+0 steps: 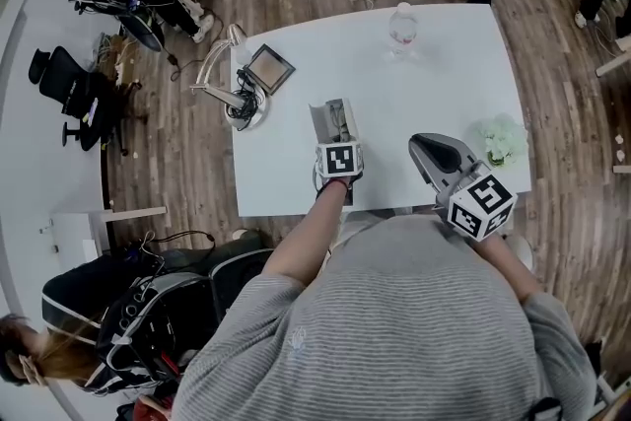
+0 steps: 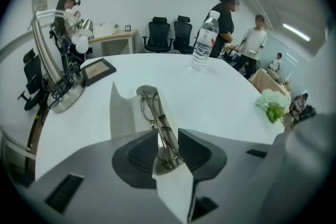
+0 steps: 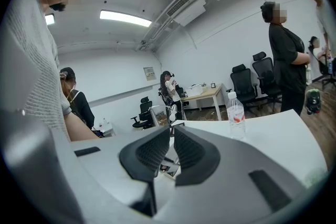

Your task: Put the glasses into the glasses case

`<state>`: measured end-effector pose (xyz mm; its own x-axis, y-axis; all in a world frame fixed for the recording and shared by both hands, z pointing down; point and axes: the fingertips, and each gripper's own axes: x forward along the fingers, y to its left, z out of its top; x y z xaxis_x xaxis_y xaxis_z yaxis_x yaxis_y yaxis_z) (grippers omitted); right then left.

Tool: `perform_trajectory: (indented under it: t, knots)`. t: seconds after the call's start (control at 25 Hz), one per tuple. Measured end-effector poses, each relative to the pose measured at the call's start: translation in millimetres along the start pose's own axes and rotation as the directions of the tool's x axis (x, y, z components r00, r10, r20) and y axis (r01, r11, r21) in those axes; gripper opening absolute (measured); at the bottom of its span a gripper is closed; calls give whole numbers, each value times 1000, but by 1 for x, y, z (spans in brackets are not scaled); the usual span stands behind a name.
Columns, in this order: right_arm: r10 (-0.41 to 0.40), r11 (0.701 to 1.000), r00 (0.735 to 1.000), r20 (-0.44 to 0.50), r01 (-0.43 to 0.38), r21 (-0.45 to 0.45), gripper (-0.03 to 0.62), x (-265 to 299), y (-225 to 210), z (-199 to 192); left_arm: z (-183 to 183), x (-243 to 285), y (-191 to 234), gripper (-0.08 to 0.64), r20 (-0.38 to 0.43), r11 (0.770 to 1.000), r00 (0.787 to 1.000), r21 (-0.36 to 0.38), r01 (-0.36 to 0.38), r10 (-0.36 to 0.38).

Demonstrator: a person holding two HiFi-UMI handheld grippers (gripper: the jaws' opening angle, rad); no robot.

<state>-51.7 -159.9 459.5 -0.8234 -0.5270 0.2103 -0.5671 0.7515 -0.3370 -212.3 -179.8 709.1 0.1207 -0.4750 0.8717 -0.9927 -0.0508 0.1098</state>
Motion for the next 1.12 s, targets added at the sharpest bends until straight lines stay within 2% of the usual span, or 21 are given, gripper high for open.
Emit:
perform_trajectory:
  t: [0.08,0.24,0.6,0.68,0.76,0.92,1.0,1.12]
  knots:
    - [0,1000,1000,-1,0,-4,17,0,0,1,4,-5,-1,108,31,996,998,69,-48,46]
    - [5,1000,1000,-5,-5,-1,17,-2,-2,0,12,-16,-1,108,100,988,992,122,-94,82]
    - [34,999,999,-5,-34,-5,17,1,2,0,19,-33,0,107,189,984,980,154,-92,62]
    - [41,999,999,-7,-41,-7,17,2,3,-1,19,-39,-3,107,213,988,976,137,-65,35]
    - [48,999,999,-11,-48,-9,17,1,5,-1,17,-50,-9,107,255,994,967,105,-7,-20]
    - [67,998,998,-21,-67,-12,15,0,9,-3,14,-82,-29,87,358,985,918,84,150,-171]
    - [75,997,997,-25,-75,-19,17,-1,10,-6,10,-96,-37,41,396,977,893,91,192,-213]
    - [85,996,996,-30,-86,-28,17,2,11,-8,7,-107,-40,26,426,972,873,81,223,-236]
